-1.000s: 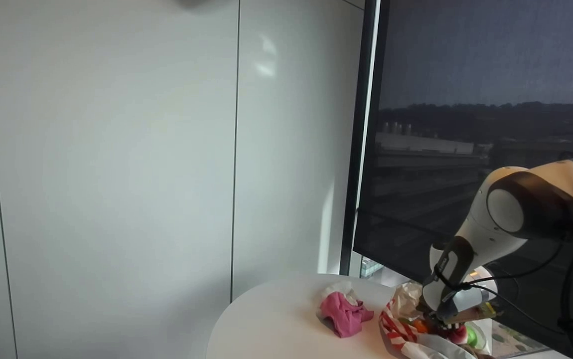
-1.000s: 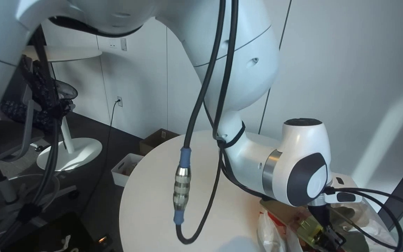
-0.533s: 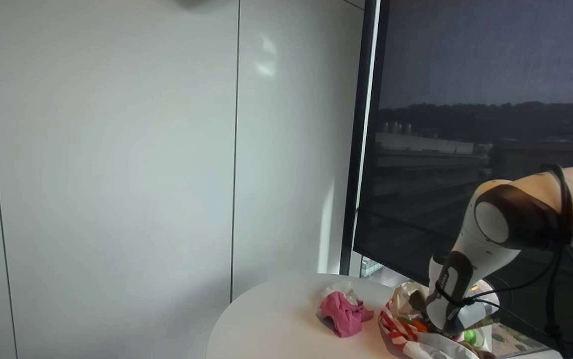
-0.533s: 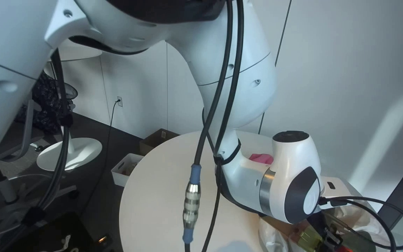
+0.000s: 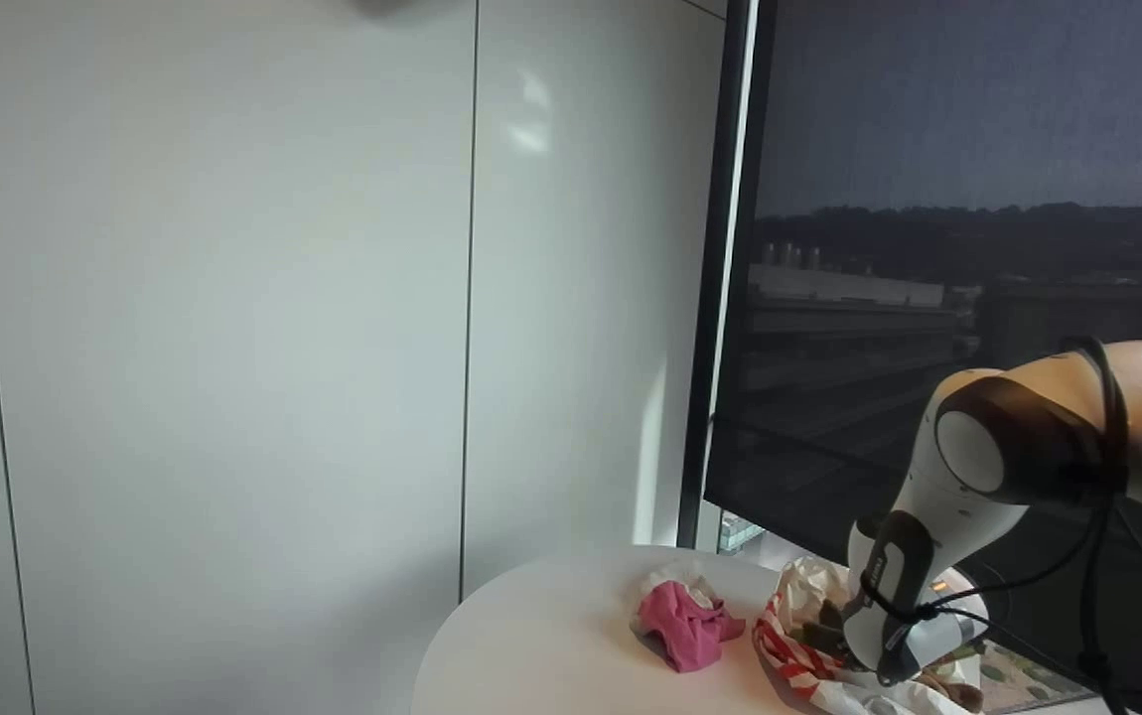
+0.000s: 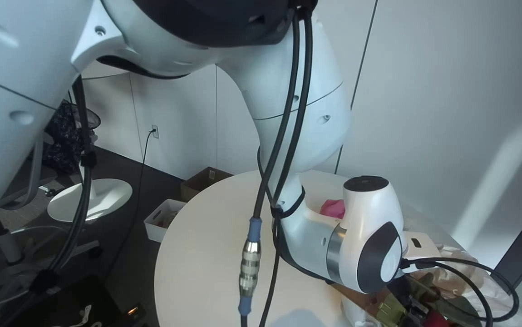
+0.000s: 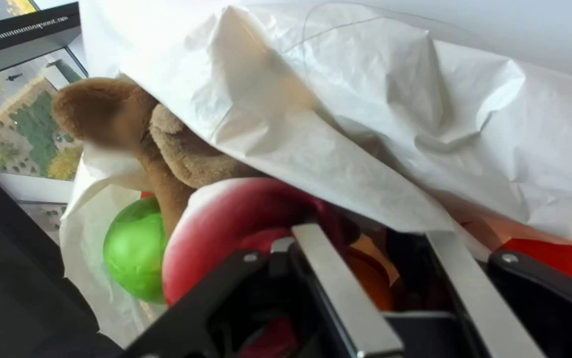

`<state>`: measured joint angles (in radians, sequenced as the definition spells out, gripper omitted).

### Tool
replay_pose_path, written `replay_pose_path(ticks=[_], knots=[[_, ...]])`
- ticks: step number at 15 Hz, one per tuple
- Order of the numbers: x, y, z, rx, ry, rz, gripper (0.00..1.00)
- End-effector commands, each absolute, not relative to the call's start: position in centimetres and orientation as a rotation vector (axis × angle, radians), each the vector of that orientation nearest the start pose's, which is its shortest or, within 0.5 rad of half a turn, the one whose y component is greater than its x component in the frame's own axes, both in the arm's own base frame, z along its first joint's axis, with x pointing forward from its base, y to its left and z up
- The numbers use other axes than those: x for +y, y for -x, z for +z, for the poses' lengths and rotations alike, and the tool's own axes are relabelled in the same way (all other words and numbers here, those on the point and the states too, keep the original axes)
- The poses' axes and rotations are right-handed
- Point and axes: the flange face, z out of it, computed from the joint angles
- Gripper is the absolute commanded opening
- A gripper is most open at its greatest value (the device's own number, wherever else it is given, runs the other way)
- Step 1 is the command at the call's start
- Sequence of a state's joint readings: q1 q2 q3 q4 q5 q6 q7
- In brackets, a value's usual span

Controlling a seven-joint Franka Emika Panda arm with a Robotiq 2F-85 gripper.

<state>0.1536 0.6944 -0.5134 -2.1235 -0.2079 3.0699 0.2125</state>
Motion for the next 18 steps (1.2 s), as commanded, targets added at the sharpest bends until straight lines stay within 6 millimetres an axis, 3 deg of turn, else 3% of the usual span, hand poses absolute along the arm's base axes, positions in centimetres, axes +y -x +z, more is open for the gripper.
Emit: replay_pose_path(ticks=[1,4,8,12,18], knots=[[-17.5,-55.3,18.6,0.317,3.426,-0.513,0.73],[-16.4,-55.1,21.1,0.295,3.404,-0.544,0.96],[-13.9,-55.1,23.1,0.199,3.284,-0.413,1.00],[-13.6,-56.7,21.7,0.154,3.179,-0.299,1.00],[-17.1,-58.6,19.3,0.160,3.211,-0.282,1.00]])
